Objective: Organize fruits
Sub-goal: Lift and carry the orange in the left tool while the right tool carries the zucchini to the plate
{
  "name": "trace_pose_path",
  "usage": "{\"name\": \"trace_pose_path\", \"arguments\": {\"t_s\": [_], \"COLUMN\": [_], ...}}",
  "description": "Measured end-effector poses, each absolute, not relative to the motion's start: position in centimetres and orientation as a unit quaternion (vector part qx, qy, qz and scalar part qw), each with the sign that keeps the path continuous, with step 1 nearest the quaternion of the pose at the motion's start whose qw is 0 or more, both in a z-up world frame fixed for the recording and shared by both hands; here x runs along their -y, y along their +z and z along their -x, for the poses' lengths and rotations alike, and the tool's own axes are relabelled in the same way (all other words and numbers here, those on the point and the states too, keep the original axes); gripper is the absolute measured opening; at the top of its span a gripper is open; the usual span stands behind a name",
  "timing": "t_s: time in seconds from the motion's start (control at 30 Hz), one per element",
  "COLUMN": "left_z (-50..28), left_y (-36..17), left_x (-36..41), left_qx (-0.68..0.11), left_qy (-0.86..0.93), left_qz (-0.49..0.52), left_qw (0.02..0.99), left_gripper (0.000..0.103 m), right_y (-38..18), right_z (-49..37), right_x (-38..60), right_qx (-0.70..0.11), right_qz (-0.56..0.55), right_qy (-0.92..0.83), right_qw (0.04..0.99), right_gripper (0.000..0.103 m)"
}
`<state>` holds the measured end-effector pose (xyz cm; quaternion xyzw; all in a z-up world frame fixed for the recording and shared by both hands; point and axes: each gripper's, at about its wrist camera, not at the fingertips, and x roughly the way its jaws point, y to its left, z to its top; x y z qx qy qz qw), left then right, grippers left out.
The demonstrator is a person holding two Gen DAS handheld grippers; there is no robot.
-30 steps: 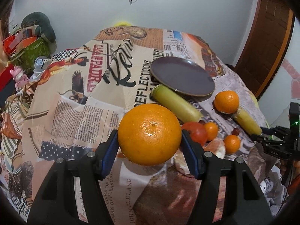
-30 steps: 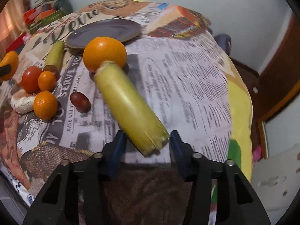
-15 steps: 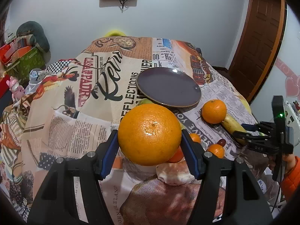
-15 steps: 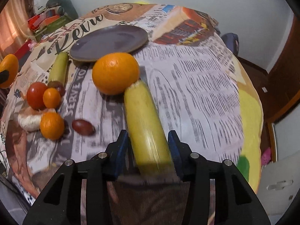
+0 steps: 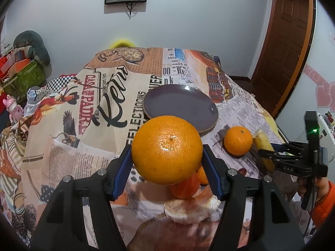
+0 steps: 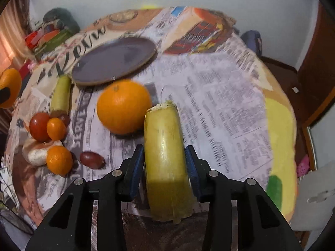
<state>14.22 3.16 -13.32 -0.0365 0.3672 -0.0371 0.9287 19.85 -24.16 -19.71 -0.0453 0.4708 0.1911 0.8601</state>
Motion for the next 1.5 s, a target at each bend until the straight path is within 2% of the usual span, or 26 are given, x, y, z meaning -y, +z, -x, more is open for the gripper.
{"name": "trace_pose_path", "arguments": {"t_s": [0.37,0.63,1.0,1.5], "left_z": [-16.7,-19.0,-22.5,-27.7], "left_y": [-11.3,-10.1,-10.8,-13.7], "left_x": [-3.4,-3.2,-2.9,-3.5], "left_qx": [-0.344,-0.333,-0.337,-0.366], "left_qy": [-0.034,-0.034,-0.033,-0.036], "left_qz": [0.041,0.036,0.032,0.039], "left_qw": [0.938,0.942,0.940,0.929], "left_gripper": [0.064,0.064,0.064,0.064], "right_y": [-13.5,-11.4,-11.0,-13.4], "right_z": [-20.3,-21.6,-23.8,-28.4], "right_x": [23.4,21.7,19.1,16.1], "right_qx": [-0.399,-0.371,-0.368,-0.407], "right_qz": [0.035,0.035,0.037,0.041], "right_qy": [0.205,0.226,0.248,0.272], "right_qw": [0.893,0.900,0.895,0.871], "right_gripper": [0.034,0.034,0.034,0.035]}}
